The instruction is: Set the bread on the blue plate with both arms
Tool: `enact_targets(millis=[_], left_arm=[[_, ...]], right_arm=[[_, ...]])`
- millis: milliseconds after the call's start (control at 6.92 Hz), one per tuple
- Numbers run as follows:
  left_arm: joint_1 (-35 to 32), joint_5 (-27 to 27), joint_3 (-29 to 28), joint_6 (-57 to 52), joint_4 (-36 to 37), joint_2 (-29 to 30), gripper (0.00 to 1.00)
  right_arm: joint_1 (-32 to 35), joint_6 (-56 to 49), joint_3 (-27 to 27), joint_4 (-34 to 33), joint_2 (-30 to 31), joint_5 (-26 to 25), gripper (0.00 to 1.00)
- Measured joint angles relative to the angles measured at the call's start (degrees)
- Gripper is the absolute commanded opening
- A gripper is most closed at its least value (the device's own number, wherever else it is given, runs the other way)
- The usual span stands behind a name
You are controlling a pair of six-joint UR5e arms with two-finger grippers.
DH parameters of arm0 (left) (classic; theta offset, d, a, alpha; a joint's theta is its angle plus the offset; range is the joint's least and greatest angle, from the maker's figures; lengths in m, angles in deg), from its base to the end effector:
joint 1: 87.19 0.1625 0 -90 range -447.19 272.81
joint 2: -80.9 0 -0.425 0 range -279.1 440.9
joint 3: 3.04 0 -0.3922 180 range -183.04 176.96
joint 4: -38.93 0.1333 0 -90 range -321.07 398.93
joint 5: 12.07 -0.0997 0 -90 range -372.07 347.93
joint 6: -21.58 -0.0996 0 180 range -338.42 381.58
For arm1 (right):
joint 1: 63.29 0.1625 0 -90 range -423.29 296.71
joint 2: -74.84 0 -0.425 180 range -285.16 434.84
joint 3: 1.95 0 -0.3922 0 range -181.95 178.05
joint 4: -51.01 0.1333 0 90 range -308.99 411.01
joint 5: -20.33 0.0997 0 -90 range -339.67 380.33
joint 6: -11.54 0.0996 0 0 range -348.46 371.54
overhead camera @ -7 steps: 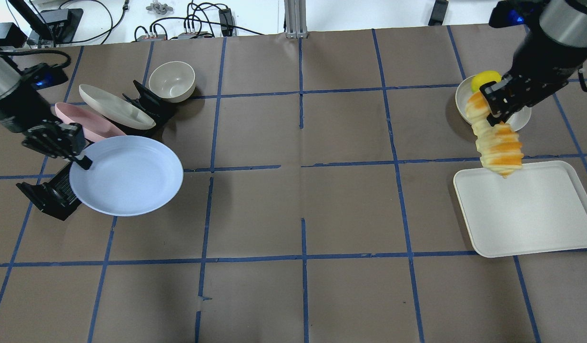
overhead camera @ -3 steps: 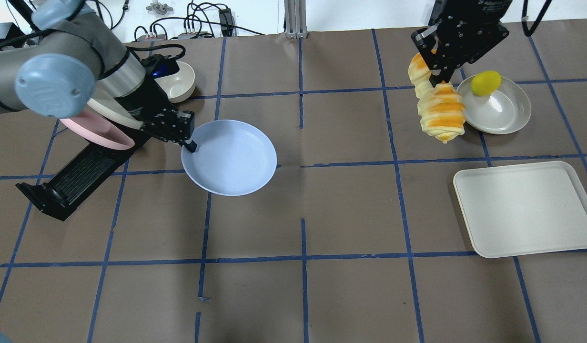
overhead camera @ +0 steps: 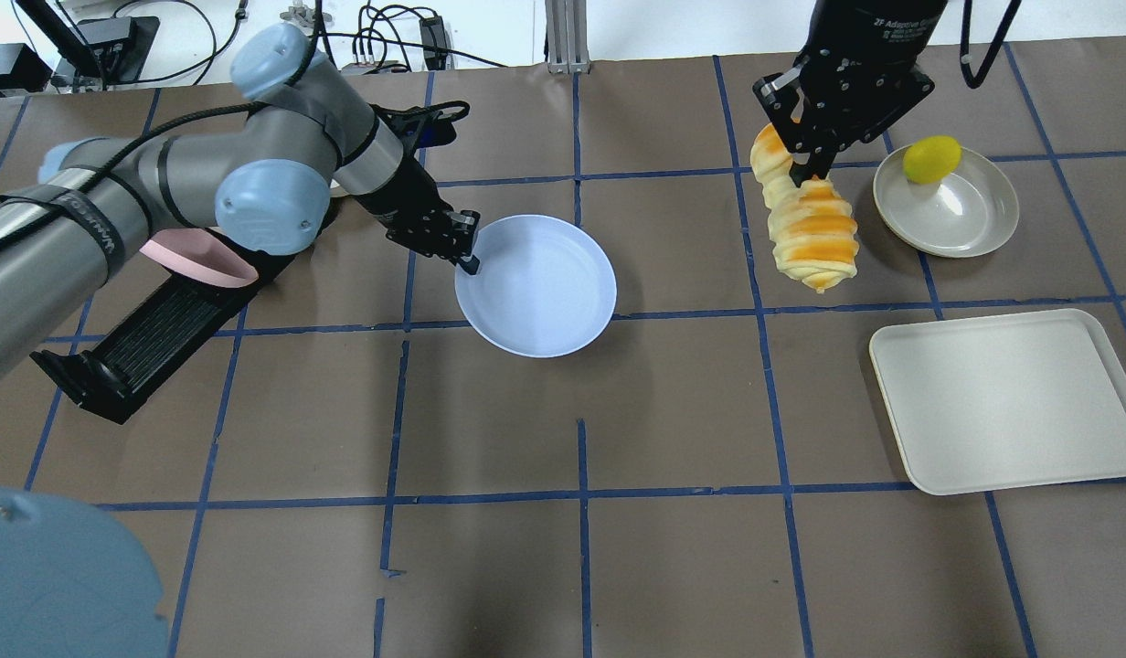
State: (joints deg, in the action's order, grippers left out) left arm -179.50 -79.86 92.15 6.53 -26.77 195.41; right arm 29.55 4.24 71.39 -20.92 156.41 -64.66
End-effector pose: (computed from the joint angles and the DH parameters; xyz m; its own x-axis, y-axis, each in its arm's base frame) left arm -0.1953 -0.6002 0.2537 -0.8843 0.2600 0.3879 0.2793 0.9602 -0.0068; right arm 0.1682 -0.5241 0.5243 -0.9814 -0.1592 -0.1071 -0.1749 0.9717 0.1586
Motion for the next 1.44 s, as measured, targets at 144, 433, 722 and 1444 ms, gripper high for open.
enact_targets(millis=[144, 433, 722, 1444], left_arm=[[-1.4, 0.56, 0.1, 1.25, 4.0, 2.06, 0.14], [-3.2, 0.7, 0.29, 2.64, 8.46, 4.59, 0.89], [-2.96, 0.46, 0.15, 2.89, 8.93, 4.65, 1.0], [4.37, -16.39, -1.55, 2.5, -9.23, -12.53, 1.0]], right_arm=[[0.12, 0.65, 2.04, -0.9, 0.05, 1.39, 0.02], [0.36, 1.28, 9.09, -7.13, 0.57, 3.35, 0.02], [3.3, 5.92, 20.76, -24.5, 0.55, 5.79, 0.02], [11.25, 16.29, 31.96, -63.16, -11.54, 6.46, 0.02]])
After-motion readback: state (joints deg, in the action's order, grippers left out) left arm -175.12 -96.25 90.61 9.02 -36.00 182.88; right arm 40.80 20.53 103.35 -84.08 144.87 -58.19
